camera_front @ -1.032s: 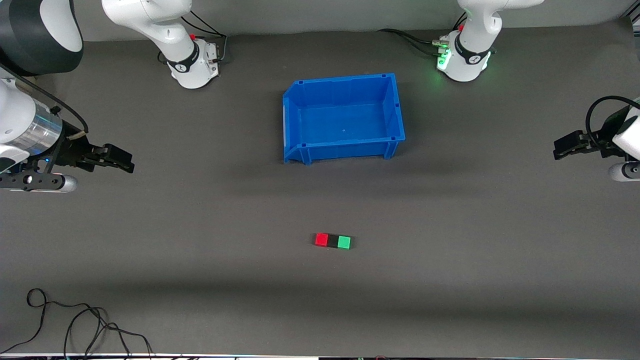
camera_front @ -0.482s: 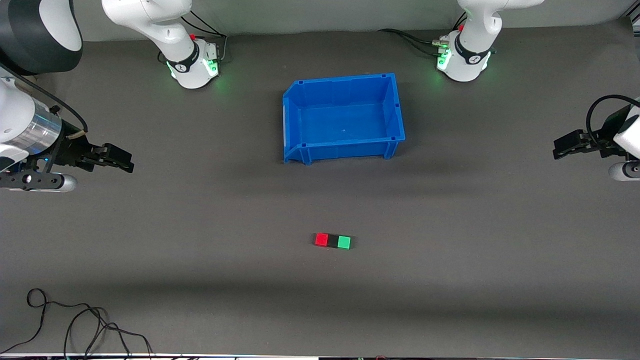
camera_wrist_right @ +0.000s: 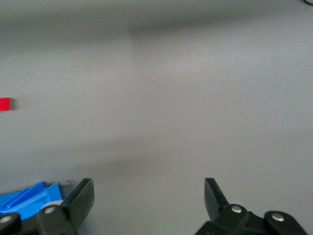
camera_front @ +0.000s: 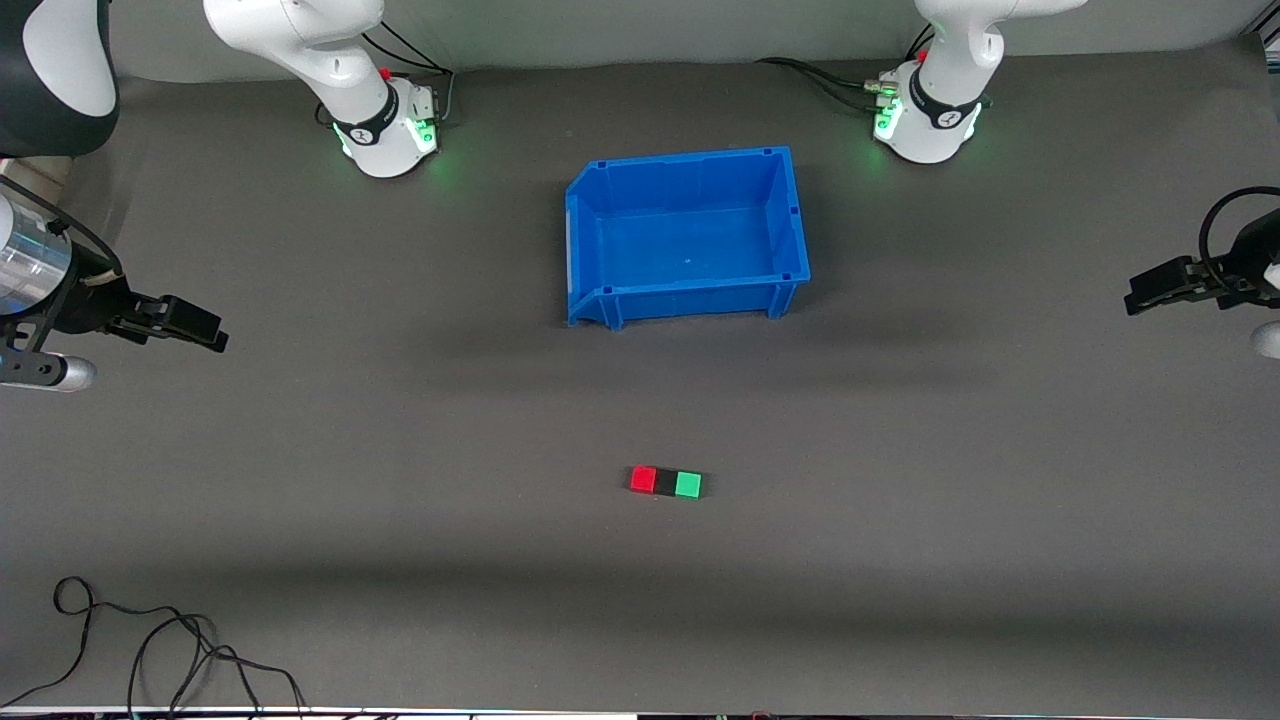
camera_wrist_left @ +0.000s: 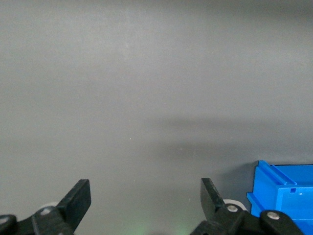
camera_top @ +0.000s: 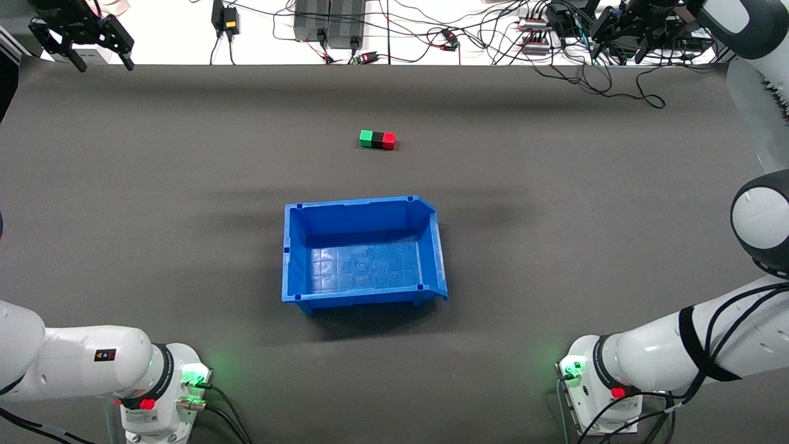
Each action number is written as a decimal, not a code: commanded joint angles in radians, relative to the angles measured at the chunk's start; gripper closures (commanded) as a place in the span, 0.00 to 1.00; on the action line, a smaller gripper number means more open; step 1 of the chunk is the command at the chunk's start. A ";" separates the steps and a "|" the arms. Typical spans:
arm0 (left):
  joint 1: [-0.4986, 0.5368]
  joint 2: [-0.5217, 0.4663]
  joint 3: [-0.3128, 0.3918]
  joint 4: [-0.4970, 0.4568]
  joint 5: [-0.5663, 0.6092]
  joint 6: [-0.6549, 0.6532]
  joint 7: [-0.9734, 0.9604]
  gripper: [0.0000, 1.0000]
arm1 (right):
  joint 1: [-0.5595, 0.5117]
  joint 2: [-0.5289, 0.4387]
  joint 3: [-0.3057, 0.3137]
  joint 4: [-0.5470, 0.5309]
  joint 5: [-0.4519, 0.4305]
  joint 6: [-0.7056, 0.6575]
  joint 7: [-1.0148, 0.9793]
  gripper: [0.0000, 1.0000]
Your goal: Attach green and red cubes to black cube
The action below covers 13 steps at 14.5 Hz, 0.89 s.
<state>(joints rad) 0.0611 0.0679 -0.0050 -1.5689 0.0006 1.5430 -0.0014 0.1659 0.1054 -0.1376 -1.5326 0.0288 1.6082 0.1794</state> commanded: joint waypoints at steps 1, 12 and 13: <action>0.005 -0.043 -0.001 -0.048 -0.011 -0.004 0.017 0.00 | -0.035 -0.036 0.021 -0.035 -0.017 0.010 -0.014 0.00; -0.006 -0.045 -0.009 -0.048 -0.004 0.019 0.018 0.00 | -0.204 -0.062 0.211 -0.064 -0.021 0.012 -0.008 0.00; -0.009 -0.045 -0.009 -0.042 -0.004 0.017 0.018 0.00 | -0.204 -0.062 0.211 -0.064 -0.021 0.012 -0.008 0.00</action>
<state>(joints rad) 0.0578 0.0494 -0.0171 -1.5999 -0.0013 1.5493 0.0015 -0.0347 0.0590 0.0676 -1.5816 0.0288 1.6081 0.1787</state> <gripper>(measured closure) 0.000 0.000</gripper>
